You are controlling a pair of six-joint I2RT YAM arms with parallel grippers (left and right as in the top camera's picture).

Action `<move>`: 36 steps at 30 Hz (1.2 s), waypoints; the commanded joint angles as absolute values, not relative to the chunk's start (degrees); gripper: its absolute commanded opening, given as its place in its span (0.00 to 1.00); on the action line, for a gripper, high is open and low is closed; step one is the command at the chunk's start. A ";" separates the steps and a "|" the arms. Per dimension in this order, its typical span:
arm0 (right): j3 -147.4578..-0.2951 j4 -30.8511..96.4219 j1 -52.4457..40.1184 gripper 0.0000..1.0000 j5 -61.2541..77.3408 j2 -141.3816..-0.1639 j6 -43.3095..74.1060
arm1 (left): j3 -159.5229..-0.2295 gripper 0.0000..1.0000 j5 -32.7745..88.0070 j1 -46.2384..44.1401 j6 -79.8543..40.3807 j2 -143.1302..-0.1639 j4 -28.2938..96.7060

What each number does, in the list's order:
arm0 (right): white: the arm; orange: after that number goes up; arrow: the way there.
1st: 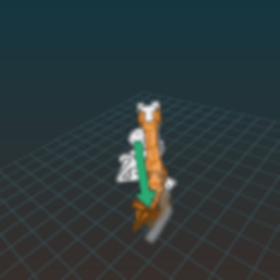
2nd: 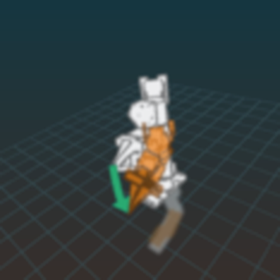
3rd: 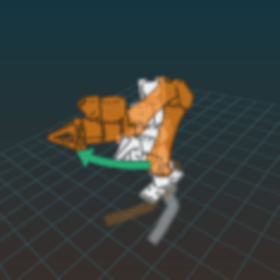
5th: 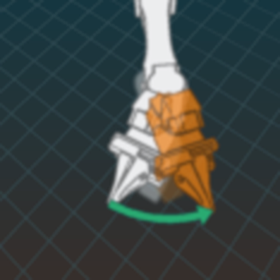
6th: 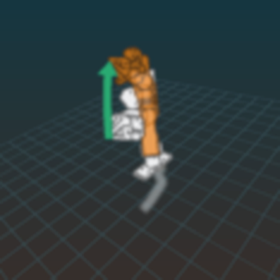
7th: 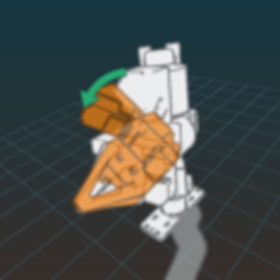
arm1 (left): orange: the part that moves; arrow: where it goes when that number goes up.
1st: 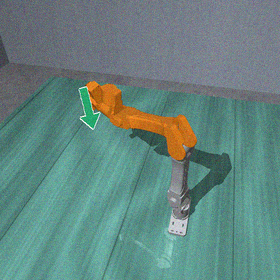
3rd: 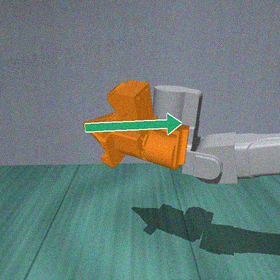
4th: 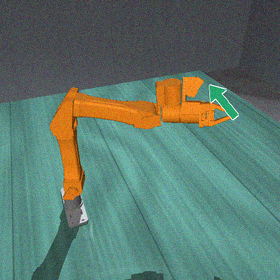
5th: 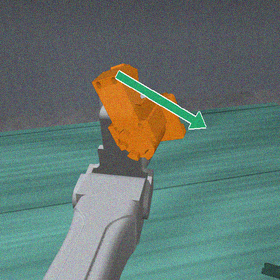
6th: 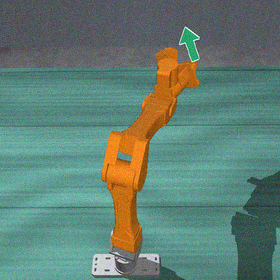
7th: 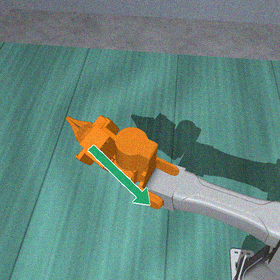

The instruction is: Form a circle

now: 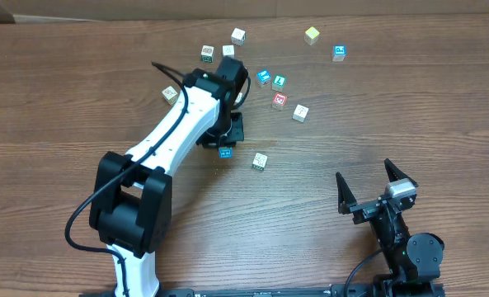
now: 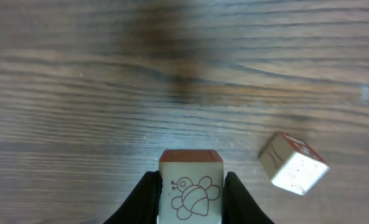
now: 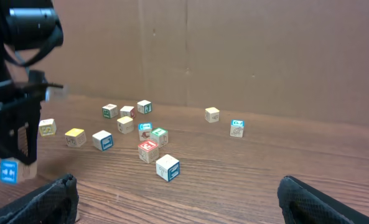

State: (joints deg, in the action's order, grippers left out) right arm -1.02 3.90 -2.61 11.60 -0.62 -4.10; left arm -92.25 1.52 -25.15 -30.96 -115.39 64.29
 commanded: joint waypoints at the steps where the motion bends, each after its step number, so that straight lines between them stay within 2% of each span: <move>1: -0.45 3.57 -2.55 1.00 11.49 -0.16 -4.16 | -88.38 0.14 1.78 -25.21 -40.69 -115.98 61.95; 4: -0.45 3.57 -2.55 1.00 11.46 -0.16 -4.16 | -86.19 0.14 2.57 -25.21 -43.94 -115.98 59.70; 31: -0.45 3.57 -2.55 1.00 11.46 -0.16 -4.16 | -84.68 0.16 -0.58 -30.09 -43.97 -115.98 55.75; 34: -0.45 3.57 -2.55 1.00 11.46 -0.16 -4.16 | -83.92 0.19 -0.47 -30.65 -43.99 -115.98 55.07; 36: -0.45 3.57 -2.55 1.00 11.46 -0.16 -4.16 | -83.37 0.29 -0.51 -30.98 -43.97 -115.98 54.41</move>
